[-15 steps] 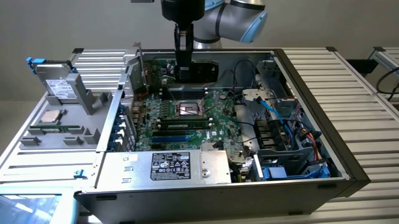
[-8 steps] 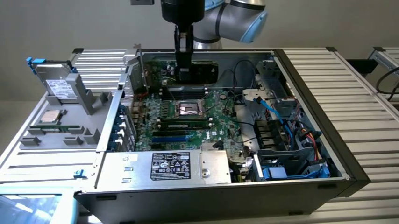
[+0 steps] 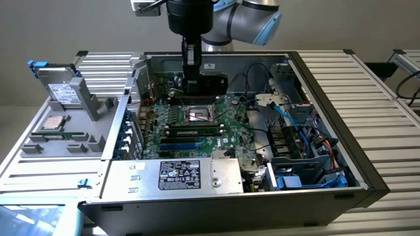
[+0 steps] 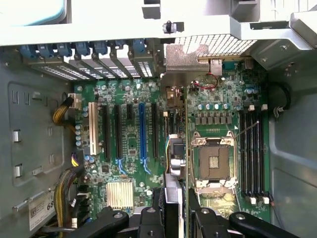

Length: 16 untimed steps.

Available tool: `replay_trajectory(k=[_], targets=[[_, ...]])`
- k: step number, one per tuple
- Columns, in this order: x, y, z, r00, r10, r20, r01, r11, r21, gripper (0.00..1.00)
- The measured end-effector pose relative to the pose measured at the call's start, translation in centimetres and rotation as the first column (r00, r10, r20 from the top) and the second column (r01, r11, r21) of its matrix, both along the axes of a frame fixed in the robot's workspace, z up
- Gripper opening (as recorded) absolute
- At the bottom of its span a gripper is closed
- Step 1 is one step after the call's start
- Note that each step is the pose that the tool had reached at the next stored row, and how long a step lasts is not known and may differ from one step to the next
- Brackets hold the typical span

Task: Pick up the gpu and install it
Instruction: 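Insert the gpu into the slot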

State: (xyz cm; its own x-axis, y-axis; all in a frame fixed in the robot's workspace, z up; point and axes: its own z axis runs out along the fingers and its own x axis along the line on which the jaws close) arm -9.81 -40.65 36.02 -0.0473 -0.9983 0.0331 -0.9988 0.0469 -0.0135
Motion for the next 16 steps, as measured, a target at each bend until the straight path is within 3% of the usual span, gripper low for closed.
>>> replay_trajectory(k=[3,5,11,16], targets=[[-0.3,-1.0,-0.18,1.0,0.001,-0.0001,-0.001,1.0,0.0038,0.29],[-0.4,-1.44,-0.36,1.0,0.001,0.0,-0.001,1.0,0.0046,0.29],[-0.6,-1.97,-1.4,1.0,0.005,-0.0022,-0.005,1.0,0.0047,0.29],[-0.9,-2.34,-2.05,0.9999,0.01,-0.0102,-0.01,0.9999,0.0046,0.29]])
